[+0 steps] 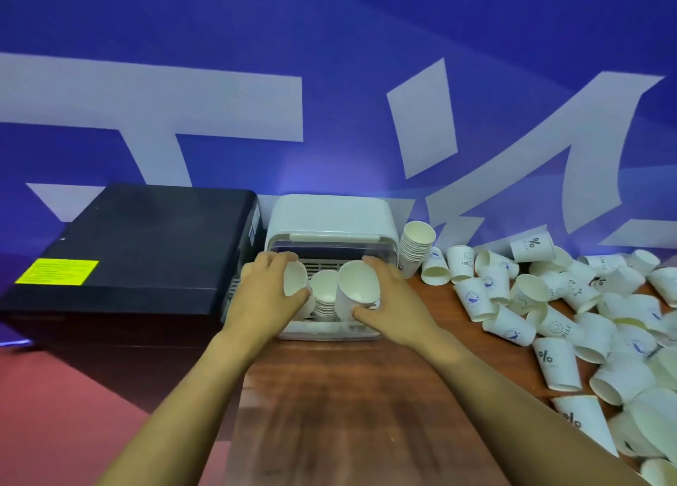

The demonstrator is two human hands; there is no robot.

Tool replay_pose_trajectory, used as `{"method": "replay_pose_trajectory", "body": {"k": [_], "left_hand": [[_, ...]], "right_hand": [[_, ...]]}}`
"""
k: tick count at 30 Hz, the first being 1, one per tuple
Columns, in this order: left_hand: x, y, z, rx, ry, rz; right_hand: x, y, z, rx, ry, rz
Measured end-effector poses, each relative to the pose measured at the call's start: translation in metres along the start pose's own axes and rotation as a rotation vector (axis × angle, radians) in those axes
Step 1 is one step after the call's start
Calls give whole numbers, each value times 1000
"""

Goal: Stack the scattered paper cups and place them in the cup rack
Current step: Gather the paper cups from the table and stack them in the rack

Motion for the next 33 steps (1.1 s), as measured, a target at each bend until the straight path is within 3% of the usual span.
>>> {"method": "replay_pose_trajectory", "body": {"k": [8, 16, 27, 33], "left_hand": [[-22, -1, 20, 26, -55, -91], [-32, -26, 45, -4, -61, -31], [-44, -74, 73, -70, 62, 218], [-39, -76, 74, -111, 33, 202]], "right_hand": [[-31, -18, 12, -13, -23, -93], [-42, -40, 13, 22, -38, -82], [-52, -75, -15, 154, -125, 247], [-47, -65, -25, 98, -96, 233]]}}
Point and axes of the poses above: each hand's wrist, its own x-axis away from the middle knuckle, its own y-axis out of the back of the hand, z = x × y, the point moved 4 cm from there along -x, towards the middle knuckle, and after that the axes turned 6 degrees about x, right-handed, at the moved point
